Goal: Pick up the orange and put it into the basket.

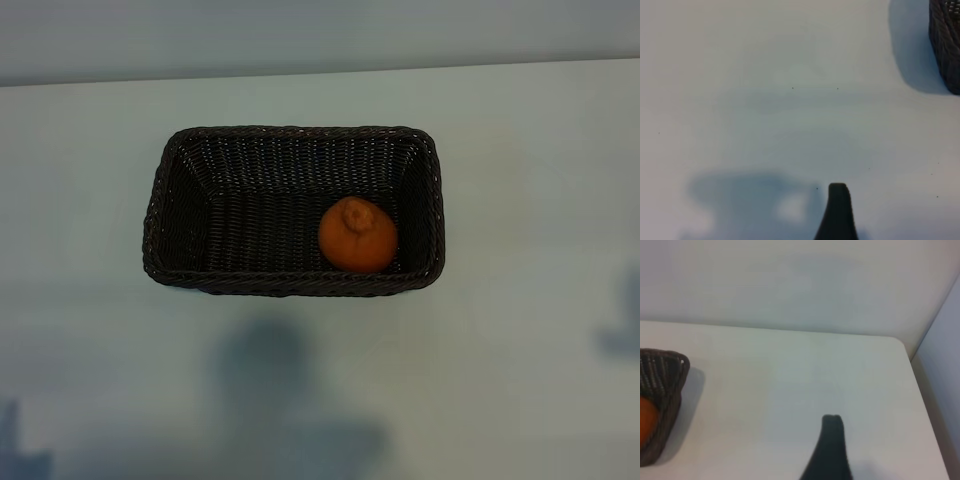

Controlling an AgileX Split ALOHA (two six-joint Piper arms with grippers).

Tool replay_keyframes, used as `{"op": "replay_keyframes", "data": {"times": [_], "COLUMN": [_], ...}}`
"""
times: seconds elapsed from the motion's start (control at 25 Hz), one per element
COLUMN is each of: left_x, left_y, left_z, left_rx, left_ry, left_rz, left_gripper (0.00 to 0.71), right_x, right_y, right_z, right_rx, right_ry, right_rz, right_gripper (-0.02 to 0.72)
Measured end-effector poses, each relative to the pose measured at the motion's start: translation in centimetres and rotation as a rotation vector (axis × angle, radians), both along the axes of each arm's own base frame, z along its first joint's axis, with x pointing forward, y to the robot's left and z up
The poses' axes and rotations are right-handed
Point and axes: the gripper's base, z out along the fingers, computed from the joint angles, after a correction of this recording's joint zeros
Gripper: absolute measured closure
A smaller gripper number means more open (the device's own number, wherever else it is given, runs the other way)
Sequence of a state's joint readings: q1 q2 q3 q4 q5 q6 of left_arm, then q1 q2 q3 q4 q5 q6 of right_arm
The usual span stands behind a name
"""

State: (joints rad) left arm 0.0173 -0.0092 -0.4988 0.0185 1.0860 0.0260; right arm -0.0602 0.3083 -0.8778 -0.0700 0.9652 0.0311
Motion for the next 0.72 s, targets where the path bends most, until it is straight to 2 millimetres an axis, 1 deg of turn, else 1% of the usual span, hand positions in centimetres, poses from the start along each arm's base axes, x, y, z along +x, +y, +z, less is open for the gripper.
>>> {"op": "replay_keyframes", "data": {"times": [0.4,0.52,0.6,0.72], "left_x": [0.0,0.0,0.0,0.0], "left_y": [0.0,0.0,0.0,0.0], "left_z": [0.0,0.0,0.0,0.0], "left_rx": [0.0,0.0,0.0,0.0], "left_ry": [0.0,0.0,0.0,0.0], "left_rz": [0.0,0.0,0.0,0.0], "left_gripper": [0.118,0.118,0.118,0.118], "right_x": [-4.6,-5.8,-6.1,-5.9], "right_y": [0.1,0.0,0.0,-0.1], "right_z": [-3.1,-3.7,-4.0,-4.8], "right_rx": [0.007,-0.006,-0.005,0.0], "right_ry": [-0.143,-0.161,-0.138,-0.083], "right_rz": [-0.021,-0.037,-0.043,-0.049], "right_gripper": [0.109,0.109,0.109,0.109]}}
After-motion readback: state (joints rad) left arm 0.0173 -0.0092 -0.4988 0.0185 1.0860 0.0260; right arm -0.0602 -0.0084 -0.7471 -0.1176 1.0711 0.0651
